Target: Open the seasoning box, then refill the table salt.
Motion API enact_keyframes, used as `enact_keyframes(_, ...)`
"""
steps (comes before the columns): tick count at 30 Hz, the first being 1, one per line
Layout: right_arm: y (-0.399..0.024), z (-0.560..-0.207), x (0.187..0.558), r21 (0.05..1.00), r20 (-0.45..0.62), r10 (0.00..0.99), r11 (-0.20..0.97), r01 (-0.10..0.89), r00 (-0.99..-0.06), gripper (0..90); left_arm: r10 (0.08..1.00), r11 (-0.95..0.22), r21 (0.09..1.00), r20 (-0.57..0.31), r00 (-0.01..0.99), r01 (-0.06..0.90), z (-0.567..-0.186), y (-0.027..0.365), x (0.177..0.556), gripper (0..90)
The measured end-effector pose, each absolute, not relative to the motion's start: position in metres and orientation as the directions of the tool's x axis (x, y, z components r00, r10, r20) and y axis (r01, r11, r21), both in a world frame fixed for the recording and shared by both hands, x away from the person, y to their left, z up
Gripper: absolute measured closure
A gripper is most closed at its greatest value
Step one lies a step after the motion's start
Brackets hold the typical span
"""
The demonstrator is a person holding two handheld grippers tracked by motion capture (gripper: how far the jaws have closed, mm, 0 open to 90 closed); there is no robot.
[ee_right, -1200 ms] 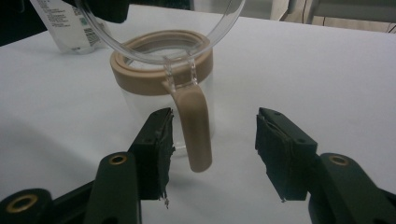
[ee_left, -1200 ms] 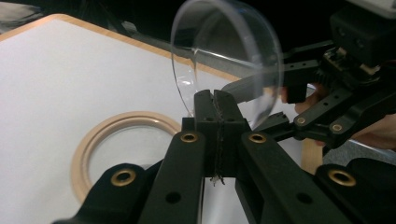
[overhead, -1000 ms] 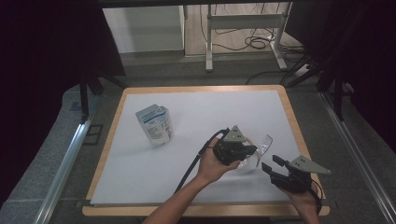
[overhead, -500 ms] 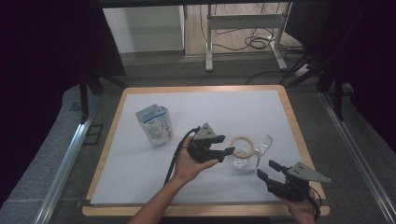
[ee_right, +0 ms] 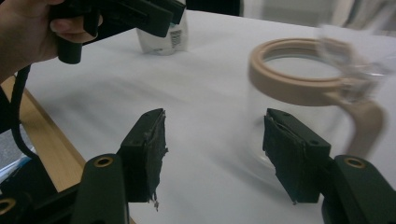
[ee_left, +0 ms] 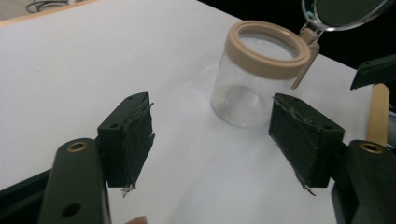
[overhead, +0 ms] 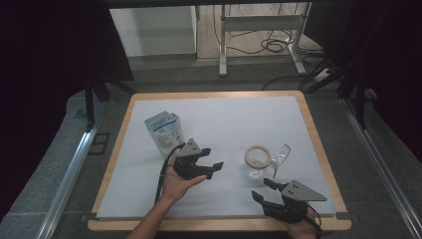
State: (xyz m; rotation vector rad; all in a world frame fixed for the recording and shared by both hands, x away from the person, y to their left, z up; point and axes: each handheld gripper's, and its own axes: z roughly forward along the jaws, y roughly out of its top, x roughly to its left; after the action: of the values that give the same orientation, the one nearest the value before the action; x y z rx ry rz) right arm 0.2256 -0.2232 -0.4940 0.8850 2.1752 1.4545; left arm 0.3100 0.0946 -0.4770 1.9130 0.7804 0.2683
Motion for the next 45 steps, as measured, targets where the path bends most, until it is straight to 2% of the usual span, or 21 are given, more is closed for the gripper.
enact_keyframes(17, -0.150, -0.520, 0.251, 0.894, 0.026, 0.598, 0.345, 0.286, -0.801, 37.5, 0.686, -0.220, 0.880, -0.168, 0.708, 0.422, -0.503, 0.155, 0.289, 28.9)
enact_keyframes(20, -0.138, -0.522, 0.259, 0.891, 0.023, 0.591, 0.354, 0.285, -0.807, 37.4, 0.695, -0.244, 0.883, -0.129, 0.707, 0.401, -0.504, 0.164, 0.285, 28.9)
enact_keyframes(25, -0.124, -0.525, 0.266, 0.887, 0.019, 0.585, 0.364, 0.284, -0.811, 37.4, 0.706, -0.220, 0.892, -0.132, 0.695, 0.394, -0.504, 0.181, 0.280, 28.8)
enact_keyframes(37, -0.124, -0.524, 0.271, 0.887, 0.017, 0.587, 0.365, 0.283, -0.809, 36.6, 0.757, -0.156, 0.893, -0.166, 0.632, 0.421, -0.507, 0.215, 0.277, 24.3)
enact_keyframes(45, -0.123, -0.527, 0.271, 0.879, 0.014, 0.586, 0.379, 0.290, -0.810, 35.6, 0.795, -0.114, 0.900, -0.171, 0.582, 0.421, -0.503, 0.235, 0.279, 32.3)
